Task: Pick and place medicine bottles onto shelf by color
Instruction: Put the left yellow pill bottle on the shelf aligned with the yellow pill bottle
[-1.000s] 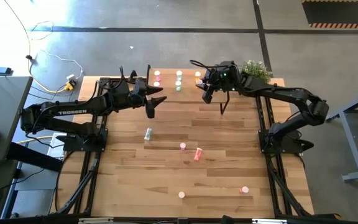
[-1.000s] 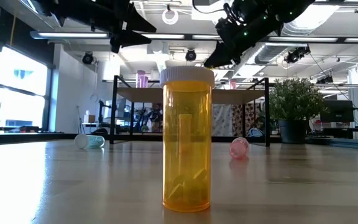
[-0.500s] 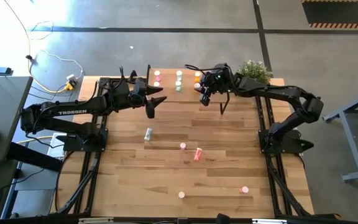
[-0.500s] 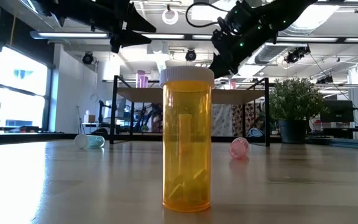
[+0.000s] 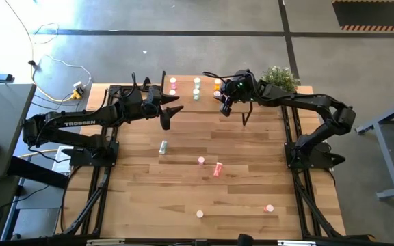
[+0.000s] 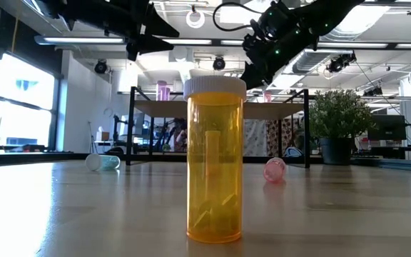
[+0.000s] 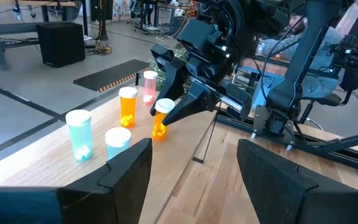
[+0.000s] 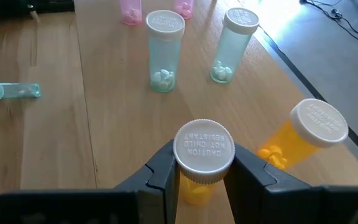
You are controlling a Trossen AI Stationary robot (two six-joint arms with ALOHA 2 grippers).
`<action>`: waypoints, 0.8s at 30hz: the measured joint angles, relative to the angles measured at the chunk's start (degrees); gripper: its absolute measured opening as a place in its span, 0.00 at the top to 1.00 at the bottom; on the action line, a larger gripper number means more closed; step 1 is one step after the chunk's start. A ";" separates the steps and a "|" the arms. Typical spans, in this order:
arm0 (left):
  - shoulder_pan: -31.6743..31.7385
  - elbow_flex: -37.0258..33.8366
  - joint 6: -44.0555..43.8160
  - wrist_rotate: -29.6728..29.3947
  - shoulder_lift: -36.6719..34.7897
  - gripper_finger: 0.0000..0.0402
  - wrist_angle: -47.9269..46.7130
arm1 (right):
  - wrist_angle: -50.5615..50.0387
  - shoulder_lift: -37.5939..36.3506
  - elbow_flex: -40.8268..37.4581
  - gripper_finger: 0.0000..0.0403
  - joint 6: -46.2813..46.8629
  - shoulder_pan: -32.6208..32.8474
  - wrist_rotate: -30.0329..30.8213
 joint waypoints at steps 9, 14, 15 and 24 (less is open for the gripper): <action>-0.01 0.00 0.00 0.02 0.00 0.44 0.00 | -0.04 0.00 0.00 0.72 -0.46 0.00 2.19; 0.00 0.00 0.00 0.02 0.00 0.44 0.00 | -0.31 0.00 -0.04 0.66 -0.46 0.00 2.49; 0.00 0.00 0.00 0.02 0.00 0.44 0.00 | -0.31 0.00 -0.04 0.65 -0.47 0.00 2.48; 0.00 0.00 0.00 0.02 0.00 0.44 0.00 | -0.26 0.00 -0.04 0.64 2.03 0.00 1.97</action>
